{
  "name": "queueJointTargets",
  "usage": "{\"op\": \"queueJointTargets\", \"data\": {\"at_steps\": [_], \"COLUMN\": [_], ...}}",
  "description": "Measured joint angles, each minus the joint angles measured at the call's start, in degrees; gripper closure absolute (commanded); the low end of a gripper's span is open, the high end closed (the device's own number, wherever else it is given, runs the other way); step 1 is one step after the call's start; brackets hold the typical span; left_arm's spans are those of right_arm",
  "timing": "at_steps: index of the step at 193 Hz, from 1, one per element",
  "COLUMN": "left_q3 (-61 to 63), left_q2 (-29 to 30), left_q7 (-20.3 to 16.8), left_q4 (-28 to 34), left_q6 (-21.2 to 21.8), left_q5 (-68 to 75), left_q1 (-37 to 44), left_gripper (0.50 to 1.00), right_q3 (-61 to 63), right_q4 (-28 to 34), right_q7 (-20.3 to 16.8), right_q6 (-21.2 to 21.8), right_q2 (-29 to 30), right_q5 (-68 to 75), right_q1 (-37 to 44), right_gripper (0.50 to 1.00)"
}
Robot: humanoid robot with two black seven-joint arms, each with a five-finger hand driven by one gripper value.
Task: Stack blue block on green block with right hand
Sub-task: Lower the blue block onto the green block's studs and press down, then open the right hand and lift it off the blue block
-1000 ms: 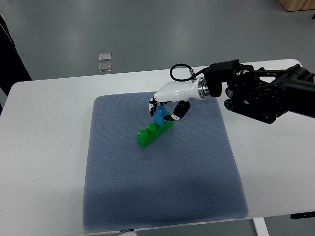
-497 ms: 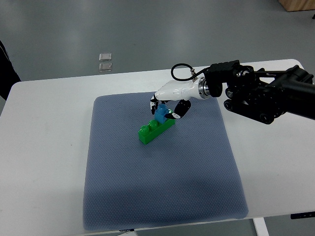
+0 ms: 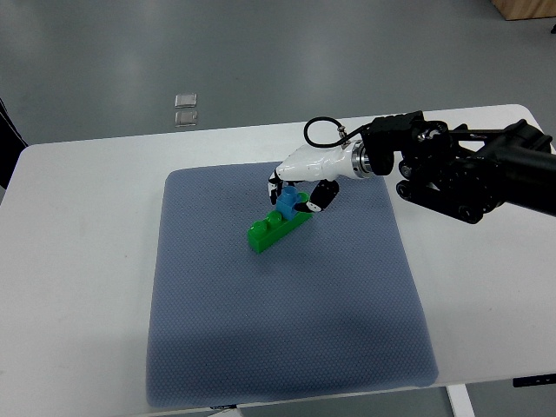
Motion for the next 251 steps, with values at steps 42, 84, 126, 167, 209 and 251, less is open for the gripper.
{"op": "queueJointTargets", "data": {"at_steps": [42,84,126,167,209,251], "left_q3": [0.00,0.00,0.00,0.00,0.00,0.00], "left_q2": [0.00,0.00,0.00,0.00,0.00,0.00], "left_q7": [0.00,0.00,0.00,0.00,0.00,0.00], "left_q4": [0.00,0.00,0.00,0.00,0.00,0.00], "left_q6": [0.00,0.00,0.00,0.00,0.00,0.00], "left_q5": [0.00,0.00,0.00,0.00,0.00,0.00], "left_q1": [0.00,0.00,0.00,0.00,0.00,0.00], "left_gripper": [0.500,0.500,0.500,0.500,0.500,0.500], "right_q3": [0.00,-0.01,-0.01,-0.02,0.07,0.08], "right_q4": [-0.12,-0.43,-0.45,-0.46,-0.38,-0.05], "right_q7": [0.00,-0.76,-0.86,-0.88,-0.82,-0.78], "right_q6": [-0.60,-0.70,-0.62,-0.45,-0.27,0.21], "right_q2": [0.79,1.15,1.16,1.16,1.23,1.15], "right_q5": [-1.62,-1.74,-1.67,-1.52,-1.41,-1.06], "right_q1": [-0.27,-0.33,-0.32,-0.32,-0.20,0.19], "right_gripper": [0.901,0.873,0.824,0.763,0.752,0.707]}}
